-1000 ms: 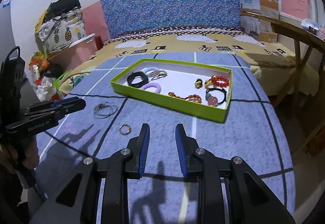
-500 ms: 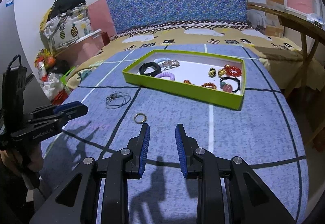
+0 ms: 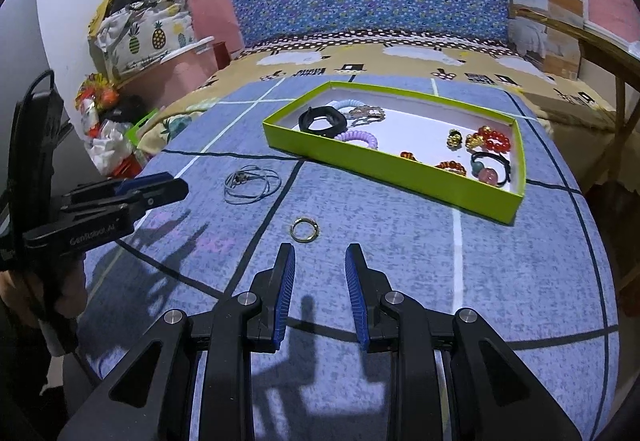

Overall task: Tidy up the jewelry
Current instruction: 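Grasp the grey cord with the left tool while the right tool grasps the gold ring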

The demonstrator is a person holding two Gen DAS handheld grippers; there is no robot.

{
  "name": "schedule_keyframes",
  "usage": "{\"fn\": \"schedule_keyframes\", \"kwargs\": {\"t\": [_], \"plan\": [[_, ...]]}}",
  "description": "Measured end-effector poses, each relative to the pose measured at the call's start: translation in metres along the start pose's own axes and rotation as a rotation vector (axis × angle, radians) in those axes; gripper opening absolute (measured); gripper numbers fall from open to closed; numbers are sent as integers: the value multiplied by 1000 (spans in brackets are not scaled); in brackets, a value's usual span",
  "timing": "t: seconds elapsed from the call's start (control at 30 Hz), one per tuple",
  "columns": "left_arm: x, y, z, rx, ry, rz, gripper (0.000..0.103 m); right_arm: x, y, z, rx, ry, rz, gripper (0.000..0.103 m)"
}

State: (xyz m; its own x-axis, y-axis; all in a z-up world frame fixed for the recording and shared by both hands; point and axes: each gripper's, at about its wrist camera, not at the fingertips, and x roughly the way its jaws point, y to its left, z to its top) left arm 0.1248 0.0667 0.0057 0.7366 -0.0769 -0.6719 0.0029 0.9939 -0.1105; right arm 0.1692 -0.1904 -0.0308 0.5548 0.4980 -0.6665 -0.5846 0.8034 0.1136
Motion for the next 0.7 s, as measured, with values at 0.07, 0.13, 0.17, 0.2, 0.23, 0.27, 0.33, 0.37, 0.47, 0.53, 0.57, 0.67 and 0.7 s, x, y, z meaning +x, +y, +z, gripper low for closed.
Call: {"fn": "schedule_keyframes", "kwargs": {"t": [0.07, 0.13, 0.17, 0.2, 0.23, 0.27, 0.33, 0.37, 0.47, 0.53, 0.57, 0.67, 0.7], "plan": [[6, 1, 3, 10, 8, 4, 30, 4, 1, 2, -6, 6, 1, 27], [13, 1, 7, 22, 18, 5, 31, 7, 2, 4, -10, 11, 1, 27], [16, 1, 8, 31, 24, 4, 31, 9, 3, 4, -12, 13, 1, 27], [19, 1, 9, 42, 30, -2, 31, 11, 4, 5, -15, 19, 3, 27], [23, 1, 11, 51, 36, -2, 31, 13, 4, 5, -17, 24, 3, 27], [26, 0, 12, 59, 41, 4, 31, 15, 5, 6, -20, 29, 2, 27], [31, -2, 13, 78, 47, 2, 31, 19, 5, 7, -25, 41, 3, 27], [34, -2, 15, 84, 52, -2, 31, 22, 5, 7, -29, 47, 3, 27], [40, -3, 19, 94, 61, -8, 31, 29, 5, 8, -35, 66, 5, 27], [45, -3, 21, 100, 71, -12, 31, 34, 6, 9, -41, 78, 5, 27], [47, -3, 21, 102, 79, -12, 31, 37, 7, 9, -47, 83, 5, 27], [55, -4, 23, 114, 101, -10, 31, 42, 9, 10, -63, 96, 5, 27], [59, -5, 24, 117, 110, -11, 31, 45, 11, 11, -71, 102, 4, 27]]}}
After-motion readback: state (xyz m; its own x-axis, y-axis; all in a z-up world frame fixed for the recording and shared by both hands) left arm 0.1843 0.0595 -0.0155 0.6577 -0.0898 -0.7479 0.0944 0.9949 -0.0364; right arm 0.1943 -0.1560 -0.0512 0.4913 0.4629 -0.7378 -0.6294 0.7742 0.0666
